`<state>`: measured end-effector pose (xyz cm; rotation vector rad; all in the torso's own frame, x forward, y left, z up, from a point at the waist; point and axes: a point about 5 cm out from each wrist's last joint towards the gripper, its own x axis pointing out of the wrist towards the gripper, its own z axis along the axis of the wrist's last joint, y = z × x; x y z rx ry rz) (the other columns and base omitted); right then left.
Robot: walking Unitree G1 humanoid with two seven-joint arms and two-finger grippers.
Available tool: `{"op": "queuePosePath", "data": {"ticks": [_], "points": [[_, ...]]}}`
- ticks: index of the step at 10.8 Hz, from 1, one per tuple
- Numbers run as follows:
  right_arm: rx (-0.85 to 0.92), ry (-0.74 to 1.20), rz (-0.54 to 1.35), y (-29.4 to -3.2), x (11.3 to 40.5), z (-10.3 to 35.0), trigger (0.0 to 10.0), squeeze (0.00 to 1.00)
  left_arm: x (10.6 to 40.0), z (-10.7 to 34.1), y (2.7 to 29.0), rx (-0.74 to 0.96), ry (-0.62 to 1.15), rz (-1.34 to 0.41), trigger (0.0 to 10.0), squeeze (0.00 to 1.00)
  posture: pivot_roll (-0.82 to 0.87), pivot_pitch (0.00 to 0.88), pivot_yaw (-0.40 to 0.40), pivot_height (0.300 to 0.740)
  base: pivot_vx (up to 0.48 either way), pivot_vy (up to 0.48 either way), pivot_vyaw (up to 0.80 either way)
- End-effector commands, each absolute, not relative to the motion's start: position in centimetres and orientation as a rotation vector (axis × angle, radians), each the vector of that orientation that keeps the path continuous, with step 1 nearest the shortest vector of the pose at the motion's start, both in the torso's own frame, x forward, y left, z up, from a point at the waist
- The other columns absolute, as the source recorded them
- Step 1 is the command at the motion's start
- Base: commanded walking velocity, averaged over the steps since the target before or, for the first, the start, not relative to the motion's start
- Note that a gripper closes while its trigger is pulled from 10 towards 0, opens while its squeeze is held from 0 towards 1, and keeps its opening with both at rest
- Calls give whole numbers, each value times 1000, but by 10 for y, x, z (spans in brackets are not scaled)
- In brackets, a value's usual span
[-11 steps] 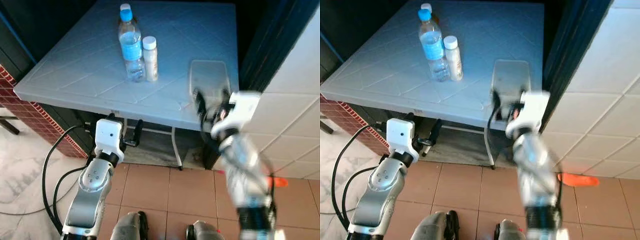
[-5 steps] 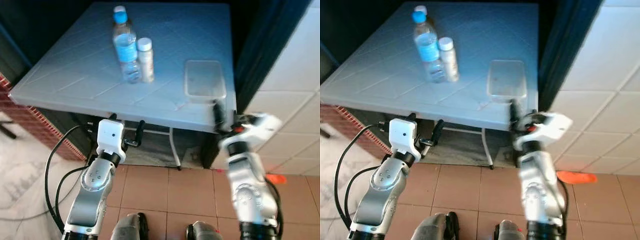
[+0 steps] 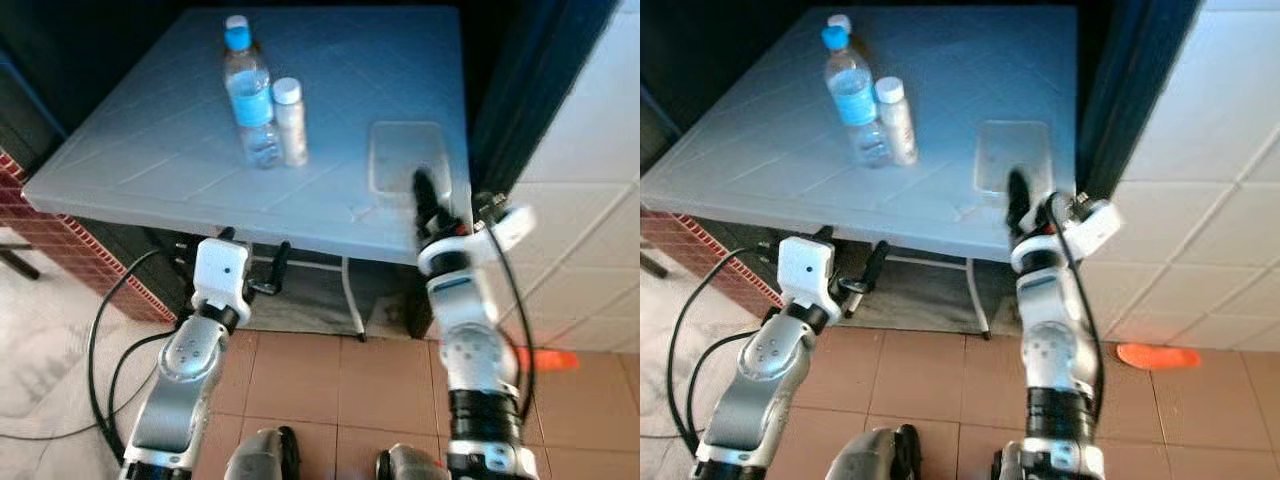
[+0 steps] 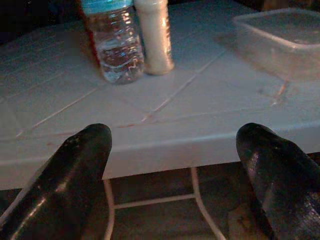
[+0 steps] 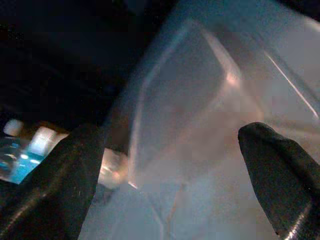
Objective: Restocking fridge
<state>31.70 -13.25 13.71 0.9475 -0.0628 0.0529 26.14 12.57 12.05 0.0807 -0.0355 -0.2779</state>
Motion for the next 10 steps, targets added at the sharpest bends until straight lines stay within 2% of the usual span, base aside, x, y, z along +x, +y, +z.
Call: {"op": "queuePosePath", "data": {"ticks": [1,3,5,6,10], "points": [[1026,-65,79,-115,320,143,10000,0,259,121,129,93,-31,-277,10000,0,-10,121,116,740,0,0,0],[1045,-33,68,-111,318,133,10000,0,254,121,133,101,-24,-266,10000,0,12,134,116,740,0,0,0],[1107,-81,79,-114,328,139,6039,0,254,121,134,105,-20,-273,10000,0,21,141,128,740,0,0,0],[1141,-103,93,-113,337,144,0,0,254,123,135,111,-20,-278,10000,0,30,143,131,740,0,0,0],[1232,-123,127,-108,347,150,0,0,251,123,135,117,-12,-278,10000,0,40,146,133,740,0,0,0]]}}
